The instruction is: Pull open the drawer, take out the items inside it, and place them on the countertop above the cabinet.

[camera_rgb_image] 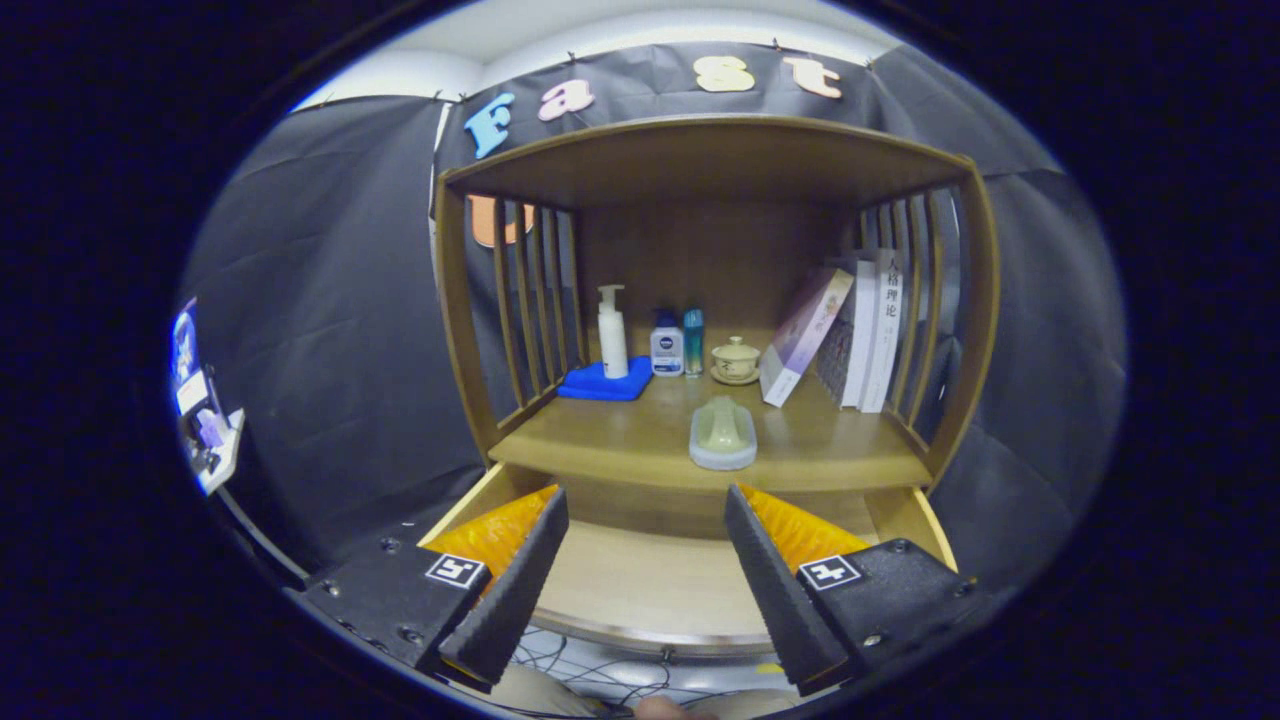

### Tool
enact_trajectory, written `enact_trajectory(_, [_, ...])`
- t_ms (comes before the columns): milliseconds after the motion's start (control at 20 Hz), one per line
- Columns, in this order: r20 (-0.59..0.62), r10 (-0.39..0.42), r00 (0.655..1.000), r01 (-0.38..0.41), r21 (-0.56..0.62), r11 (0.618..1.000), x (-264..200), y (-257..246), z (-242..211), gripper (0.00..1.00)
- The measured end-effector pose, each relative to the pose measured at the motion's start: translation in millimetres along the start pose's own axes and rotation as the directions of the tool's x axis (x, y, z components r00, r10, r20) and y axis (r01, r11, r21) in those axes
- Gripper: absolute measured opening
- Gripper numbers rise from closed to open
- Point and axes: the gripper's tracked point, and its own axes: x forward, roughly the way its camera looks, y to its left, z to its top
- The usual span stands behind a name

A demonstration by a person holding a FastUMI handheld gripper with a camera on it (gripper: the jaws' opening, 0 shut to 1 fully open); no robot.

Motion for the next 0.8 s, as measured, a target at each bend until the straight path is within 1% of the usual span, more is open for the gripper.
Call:
enact_trajectory(200, [0.036,-0.025,0.999,0.025,0.002,1.000,-23,2,-39,0.99])
enact_trajectory(400, [0.019,-0.037,0.999,0.037,0.019,0.999,-31,0,-78,0.99])
enact_trajectory(500, [0.021,-0.061,0.998,0.061,0.012,0.998,-34,-4,-96,0.99])
enact_trajectory(800, [-0.048,-0.122,0.991,0.124,0.044,0.991,-25,-10,-157,0.99])
